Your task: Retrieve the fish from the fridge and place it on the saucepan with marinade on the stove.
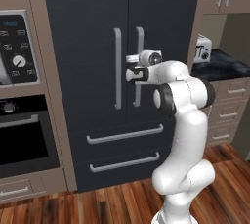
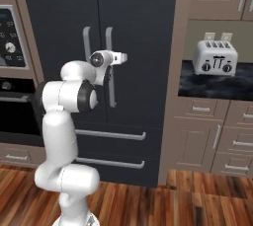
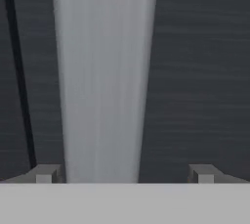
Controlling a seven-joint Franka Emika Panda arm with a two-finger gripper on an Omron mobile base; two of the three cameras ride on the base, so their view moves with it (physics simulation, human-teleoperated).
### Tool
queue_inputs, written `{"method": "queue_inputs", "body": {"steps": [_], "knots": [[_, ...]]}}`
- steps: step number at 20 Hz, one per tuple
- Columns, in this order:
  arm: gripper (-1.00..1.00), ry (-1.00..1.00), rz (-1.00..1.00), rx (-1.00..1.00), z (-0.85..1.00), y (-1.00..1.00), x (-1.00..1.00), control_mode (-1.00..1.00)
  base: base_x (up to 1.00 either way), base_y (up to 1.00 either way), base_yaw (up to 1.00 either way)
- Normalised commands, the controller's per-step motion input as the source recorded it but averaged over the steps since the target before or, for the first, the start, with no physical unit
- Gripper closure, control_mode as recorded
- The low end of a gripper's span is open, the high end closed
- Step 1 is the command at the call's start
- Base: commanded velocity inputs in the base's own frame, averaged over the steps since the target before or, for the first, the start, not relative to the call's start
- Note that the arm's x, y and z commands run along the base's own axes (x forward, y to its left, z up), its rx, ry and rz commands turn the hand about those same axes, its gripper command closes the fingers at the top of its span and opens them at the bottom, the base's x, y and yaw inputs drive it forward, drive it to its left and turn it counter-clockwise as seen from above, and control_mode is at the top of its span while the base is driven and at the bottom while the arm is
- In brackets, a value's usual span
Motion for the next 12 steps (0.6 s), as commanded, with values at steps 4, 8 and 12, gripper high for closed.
{"method": "queue_inputs", "body": {"steps": [4,8,12], "knots": [[1.00,0.00,0.00,0.00,0.00,0.00,1.00,-1.00,0.00,0.00,0.00],[1.00,0.01,0.00,0.00,0.00,0.00,0.91,-1.00,0.00,0.00,0.00],[1.00,0.10,-0.01,0.00,0.00,0.00,0.21,-1.00,0.00,0.00,0.00]]}}
